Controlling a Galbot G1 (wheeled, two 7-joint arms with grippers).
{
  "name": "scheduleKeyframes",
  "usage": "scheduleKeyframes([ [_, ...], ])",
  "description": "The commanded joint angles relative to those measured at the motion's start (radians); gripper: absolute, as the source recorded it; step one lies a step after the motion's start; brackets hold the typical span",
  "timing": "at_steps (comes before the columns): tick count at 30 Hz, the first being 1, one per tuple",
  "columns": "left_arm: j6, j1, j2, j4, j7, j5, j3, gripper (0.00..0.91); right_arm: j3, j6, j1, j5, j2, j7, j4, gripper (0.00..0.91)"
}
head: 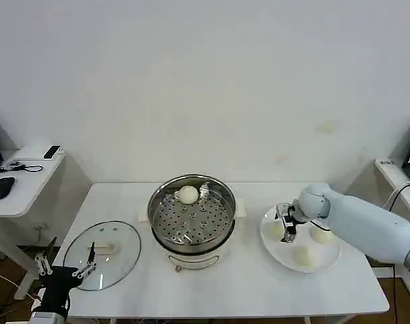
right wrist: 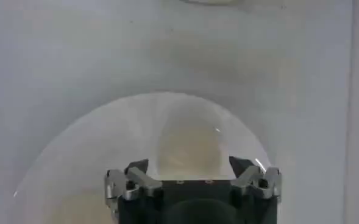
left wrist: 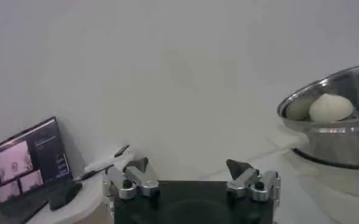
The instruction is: Take steamed baozi put them in steamer then cover it.
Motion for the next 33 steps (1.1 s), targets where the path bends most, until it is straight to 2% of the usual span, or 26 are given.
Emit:
scheduleKeyframes([
  [1,-0.001,-0.002,0.001,0.002,0.000,0.003,0.000,0.907,0.027,-0.006,-0.030,-0.022,0.026,0.001,-0.040,0.685],
  [5,-0.001,-0.001,0.000,0.004,-0.002,0.003,-0.001,0.907,0.033,-0.011,-0.034,-0.021,0.030,0.001,-0.041,0.635],
  [12,-0.001,0.006,-0.001,-0.008,-0.002,0.004,-0.004,0.907,0.035,-0.012,-0.012,-0.017,0.009,-0.014,-0.022,0.625],
  [19,-0.002,-0.001,0.006,0.001,-0.004,0.011,-0.003,0.907,-0.005,-0.016,0.125,0.008,-0.045,-0.036,0.031,0.625],
  [22,-0.001,-0.008,0.011,0.000,-0.003,0.010,-0.002,0.907,-0.040,-0.021,0.242,0.071,-0.065,-0.043,0.069,0.625],
  [27,-0.001,-0.015,0.013,-0.001,-0.003,0.012,0.004,0.907,-0.089,-0.038,0.399,0.154,-0.052,-0.032,0.095,0.635],
  [29,-0.002,-0.016,0.015,-0.001,-0.003,0.012,0.007,0.907,-0.135,-0.054,0.515,0.201,-0.025,-0.027,0.113,0.635],
  [33,-0.003,-0.020,0.019,0.003,-0.003,0.011,0.007,0.907,-0.214,-0.085,0.628,0.290,0.022,-0.006,0.142,0.635],
])
